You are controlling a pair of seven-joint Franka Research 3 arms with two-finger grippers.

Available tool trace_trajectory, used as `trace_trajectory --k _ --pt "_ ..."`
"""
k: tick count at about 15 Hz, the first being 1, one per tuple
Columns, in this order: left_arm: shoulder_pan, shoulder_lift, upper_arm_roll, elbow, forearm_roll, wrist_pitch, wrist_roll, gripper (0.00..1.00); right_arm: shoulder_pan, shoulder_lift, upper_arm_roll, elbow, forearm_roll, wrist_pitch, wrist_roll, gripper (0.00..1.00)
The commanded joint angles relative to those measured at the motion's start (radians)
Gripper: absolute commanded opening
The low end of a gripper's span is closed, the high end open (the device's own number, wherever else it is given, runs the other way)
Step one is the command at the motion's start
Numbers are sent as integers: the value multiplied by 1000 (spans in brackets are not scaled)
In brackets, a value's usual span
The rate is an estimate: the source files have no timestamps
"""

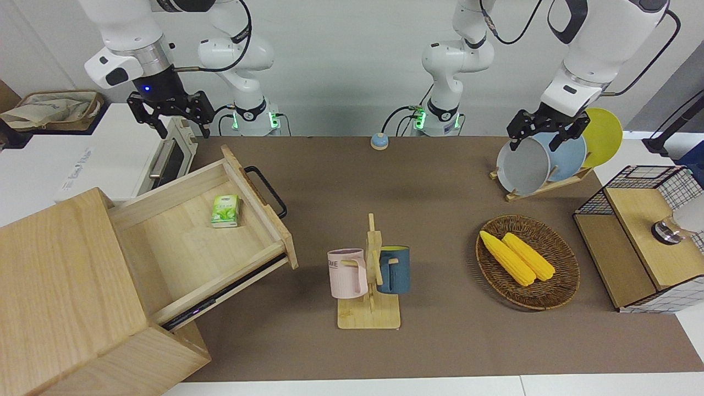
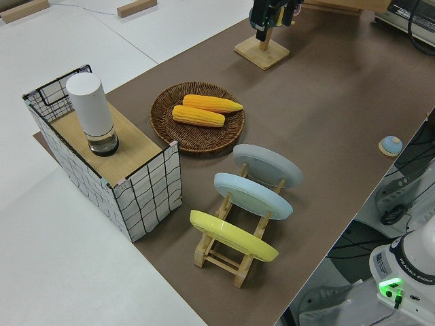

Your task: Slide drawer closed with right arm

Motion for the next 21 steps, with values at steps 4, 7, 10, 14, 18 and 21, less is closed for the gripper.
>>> trace_trajectory --k 4,7,10,14,18,21 --pt "-7 -4 0 9 18 -18 -10 993 -3 19 20 37 -32 -5 -22 985" --pt "-7 -3 0 9 18 -18 -10 993 -3 19 20 37 -30 -6 -27 985" --pt "-5 -4 0 9 18 -18 -10 993 -7 19 20 37 -30 -12 -31 942" --pt "-7 -4 0 9 18 -18 -10 993 -9 19 20 37 -30 -22 -35 117" --pt "-7 -4 0 10 18 -18 -10 993 -4 19 20 37 -32 -29 -35 0" --pt "-7 -4 0 9 18 -18 -10 993 -3 19 22 38 -35 -48 -32 0"
